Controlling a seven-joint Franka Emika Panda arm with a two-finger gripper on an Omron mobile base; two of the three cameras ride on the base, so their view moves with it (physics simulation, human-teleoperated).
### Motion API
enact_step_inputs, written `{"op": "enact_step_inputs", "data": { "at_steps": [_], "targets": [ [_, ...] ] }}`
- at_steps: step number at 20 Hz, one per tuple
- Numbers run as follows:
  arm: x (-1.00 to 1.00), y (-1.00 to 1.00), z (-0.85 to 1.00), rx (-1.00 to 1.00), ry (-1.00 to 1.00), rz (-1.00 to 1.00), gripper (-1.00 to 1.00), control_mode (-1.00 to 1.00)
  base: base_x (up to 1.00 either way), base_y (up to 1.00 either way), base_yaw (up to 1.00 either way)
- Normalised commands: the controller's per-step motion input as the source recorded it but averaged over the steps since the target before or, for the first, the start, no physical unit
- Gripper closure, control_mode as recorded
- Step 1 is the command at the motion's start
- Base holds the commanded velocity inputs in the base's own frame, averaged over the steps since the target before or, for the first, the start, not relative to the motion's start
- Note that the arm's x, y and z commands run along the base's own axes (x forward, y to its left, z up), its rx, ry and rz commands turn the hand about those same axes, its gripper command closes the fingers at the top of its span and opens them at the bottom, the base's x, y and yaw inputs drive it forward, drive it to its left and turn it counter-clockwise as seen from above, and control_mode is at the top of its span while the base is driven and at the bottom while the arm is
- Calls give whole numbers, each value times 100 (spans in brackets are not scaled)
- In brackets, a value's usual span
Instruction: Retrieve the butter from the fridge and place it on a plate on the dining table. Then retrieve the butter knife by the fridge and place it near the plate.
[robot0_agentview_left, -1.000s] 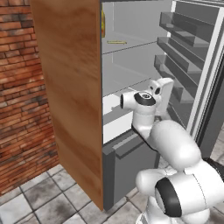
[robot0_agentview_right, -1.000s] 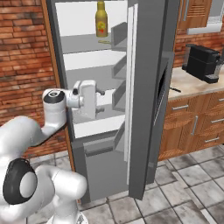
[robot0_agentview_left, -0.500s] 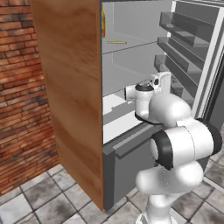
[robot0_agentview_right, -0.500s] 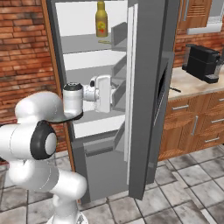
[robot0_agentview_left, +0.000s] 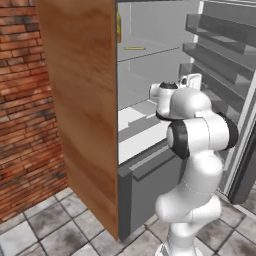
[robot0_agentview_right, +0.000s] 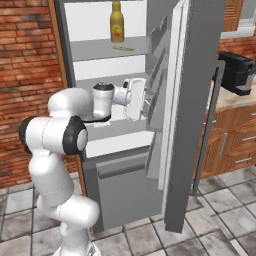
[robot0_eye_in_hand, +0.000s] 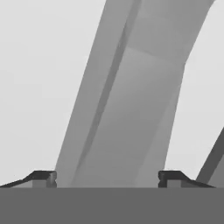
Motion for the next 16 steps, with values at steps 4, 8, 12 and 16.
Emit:
{"op": "enact_step_inputs", "data": {
  "at_steps": [4, 8, 12, 16],
  "targets": [
    [26, -94, -7, 14, 2, -8, -100, -100, 0, 0, 0],
    [3, -72, -21, 14, 0, 0, -100, -100, 0, 0, 0],
    [13, -99, -33, 12, -1, 4, -100, -100, 0, 0, 0],
    [-18, -44, 11, 10, -1, 9, -100, -100, 0, 0, 0]
  ]
}}
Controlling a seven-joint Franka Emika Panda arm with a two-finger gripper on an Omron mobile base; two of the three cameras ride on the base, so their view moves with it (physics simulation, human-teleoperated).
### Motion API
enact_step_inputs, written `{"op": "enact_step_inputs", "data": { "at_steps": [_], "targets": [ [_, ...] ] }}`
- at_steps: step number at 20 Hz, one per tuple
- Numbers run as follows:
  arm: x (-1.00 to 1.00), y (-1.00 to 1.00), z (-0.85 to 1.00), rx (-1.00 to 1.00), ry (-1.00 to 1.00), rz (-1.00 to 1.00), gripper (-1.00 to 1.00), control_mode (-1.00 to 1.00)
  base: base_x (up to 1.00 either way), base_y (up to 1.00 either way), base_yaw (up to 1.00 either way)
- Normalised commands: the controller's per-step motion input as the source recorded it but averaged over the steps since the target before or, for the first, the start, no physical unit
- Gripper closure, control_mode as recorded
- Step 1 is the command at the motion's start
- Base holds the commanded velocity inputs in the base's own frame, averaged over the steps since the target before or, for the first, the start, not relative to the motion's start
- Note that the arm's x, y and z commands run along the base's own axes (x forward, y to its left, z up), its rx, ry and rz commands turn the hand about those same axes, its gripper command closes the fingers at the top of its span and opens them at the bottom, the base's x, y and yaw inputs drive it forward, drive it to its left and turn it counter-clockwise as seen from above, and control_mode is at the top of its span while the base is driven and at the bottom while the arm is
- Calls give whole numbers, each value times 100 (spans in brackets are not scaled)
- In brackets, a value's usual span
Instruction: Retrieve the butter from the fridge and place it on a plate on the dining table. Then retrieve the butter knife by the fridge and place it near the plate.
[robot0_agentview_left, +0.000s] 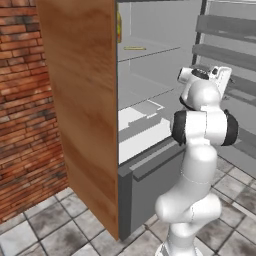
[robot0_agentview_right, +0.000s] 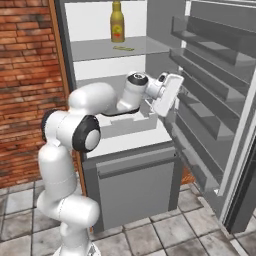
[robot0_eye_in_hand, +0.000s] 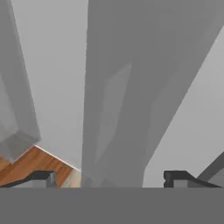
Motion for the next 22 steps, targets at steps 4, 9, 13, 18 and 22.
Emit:
{"op": "enact_step_inputs", "data": {
  "at_steps": [4, 9, 13, 18, 22],
  "targets": [
    [-61, 75, 8, 7, -7, 0, -100, -100, 0, 0, 0],
    [-14, 74, 0, 40, -3, 0, -100, -100, 0, 0, 0],
    [0, 59, 1, 83, 1, -3, -100, -100, 0, 0, 0],
    [-20, 98, 0, 89, 0, -5, -100, -100, 0, 0, 0],
    [-71, 91, -21, 80, -13, -17, -100, -100, 0, 0, 0]
  ]
}}
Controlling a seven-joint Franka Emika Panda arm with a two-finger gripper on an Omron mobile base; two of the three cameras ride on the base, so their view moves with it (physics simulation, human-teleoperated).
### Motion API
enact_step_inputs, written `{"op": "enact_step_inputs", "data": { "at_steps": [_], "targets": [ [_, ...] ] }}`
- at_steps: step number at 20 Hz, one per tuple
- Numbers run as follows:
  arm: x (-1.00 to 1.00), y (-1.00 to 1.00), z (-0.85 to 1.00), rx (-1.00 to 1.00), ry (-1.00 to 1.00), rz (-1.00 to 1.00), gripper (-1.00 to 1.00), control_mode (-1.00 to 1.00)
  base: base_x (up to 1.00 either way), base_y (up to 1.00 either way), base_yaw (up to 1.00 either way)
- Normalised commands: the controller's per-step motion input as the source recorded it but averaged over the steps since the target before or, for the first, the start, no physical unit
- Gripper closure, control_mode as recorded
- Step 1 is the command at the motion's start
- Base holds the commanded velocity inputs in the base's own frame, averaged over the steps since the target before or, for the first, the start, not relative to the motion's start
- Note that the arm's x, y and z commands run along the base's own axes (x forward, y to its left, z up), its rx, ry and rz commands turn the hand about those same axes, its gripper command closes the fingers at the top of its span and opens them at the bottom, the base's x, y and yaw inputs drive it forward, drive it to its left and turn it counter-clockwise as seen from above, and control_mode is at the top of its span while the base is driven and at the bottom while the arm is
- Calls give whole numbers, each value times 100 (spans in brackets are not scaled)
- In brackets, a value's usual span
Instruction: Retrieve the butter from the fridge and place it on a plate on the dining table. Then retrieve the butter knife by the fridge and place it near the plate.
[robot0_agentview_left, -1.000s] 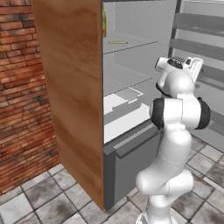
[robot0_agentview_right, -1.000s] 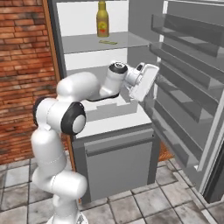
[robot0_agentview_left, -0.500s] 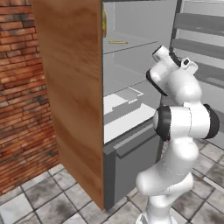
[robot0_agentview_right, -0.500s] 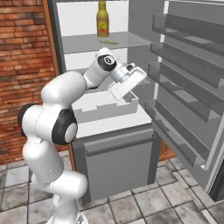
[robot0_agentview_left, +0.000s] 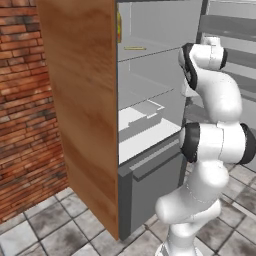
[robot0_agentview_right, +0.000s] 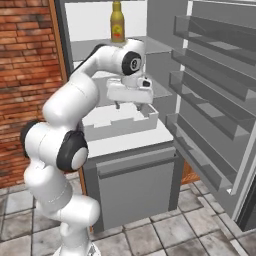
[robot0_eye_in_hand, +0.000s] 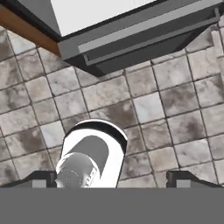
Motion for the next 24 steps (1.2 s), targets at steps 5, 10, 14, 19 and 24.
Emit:
{"op": "enact_step_inputs", "data": {
  "at_steps": [5, 10, 14, 19, 24],
  "targets": [
    [-99, 66, -18, 19, -22, -41, -100, -100, 0, 0, 0],
    [-54, 69, -2, -39, 4, -31, -100, -100, 0, 0, 0],
    [-17, 31, -66, -23, -1, -22, -100, -100, 0, 0, 0],
    [-1, 13, -73, 0, -8, -27, -100, -100, 0, 0, 0],
    [-18, 19, -54, 0, -9, -10, -100, -100, 0, 0, 0]
  ]
}}
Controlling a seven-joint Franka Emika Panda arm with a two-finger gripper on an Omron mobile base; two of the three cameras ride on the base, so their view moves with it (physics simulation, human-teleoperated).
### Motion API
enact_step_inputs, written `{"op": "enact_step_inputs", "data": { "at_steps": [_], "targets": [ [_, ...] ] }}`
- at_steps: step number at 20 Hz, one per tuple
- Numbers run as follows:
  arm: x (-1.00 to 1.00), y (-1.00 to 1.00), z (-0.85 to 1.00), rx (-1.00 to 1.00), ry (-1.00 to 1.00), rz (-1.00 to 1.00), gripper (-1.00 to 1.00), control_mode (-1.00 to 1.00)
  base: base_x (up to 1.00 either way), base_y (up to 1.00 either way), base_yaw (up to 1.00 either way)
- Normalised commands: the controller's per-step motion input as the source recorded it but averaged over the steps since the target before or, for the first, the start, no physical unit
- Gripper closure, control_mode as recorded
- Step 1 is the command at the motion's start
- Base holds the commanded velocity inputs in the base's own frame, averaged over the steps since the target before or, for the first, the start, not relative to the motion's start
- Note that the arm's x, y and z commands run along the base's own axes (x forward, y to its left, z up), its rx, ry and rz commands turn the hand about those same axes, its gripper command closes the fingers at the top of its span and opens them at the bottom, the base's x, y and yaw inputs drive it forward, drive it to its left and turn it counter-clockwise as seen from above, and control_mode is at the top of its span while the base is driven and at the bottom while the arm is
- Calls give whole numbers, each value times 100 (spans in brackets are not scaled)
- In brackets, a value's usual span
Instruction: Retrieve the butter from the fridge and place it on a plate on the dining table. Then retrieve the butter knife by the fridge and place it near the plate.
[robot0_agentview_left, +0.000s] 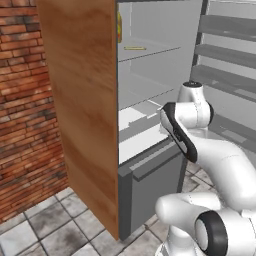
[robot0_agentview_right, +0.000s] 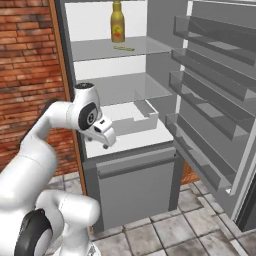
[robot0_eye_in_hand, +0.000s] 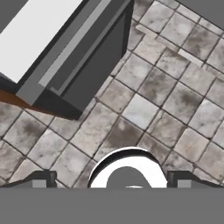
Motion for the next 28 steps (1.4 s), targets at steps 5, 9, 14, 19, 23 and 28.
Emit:
{"op": "enact_step_inputs", "data": {
  "at_steps": [5, 9, 14, 19, 23, 28],
  "targets": [
    [-20, 0, -8, 0, -7, 6, -100, -100, 0, 0, 0],
    [-14, 5, 0, 0, 0, 19, -100, -100, 0, 0, 0],
    [-10, 3, -14, 0, 0, 14, -100, -100, 0, 0, 0],
    [-6, 0, -10, 0, 0, 10, -100, -100, 0, 0, 0],
    [-4, 0, 0, 0, 0, 0, -100, -100, 0, 0, 0],
    [0, 0, 0, 0, 0, 0, -100, -100, 0, 0, 0]
  ]
}}
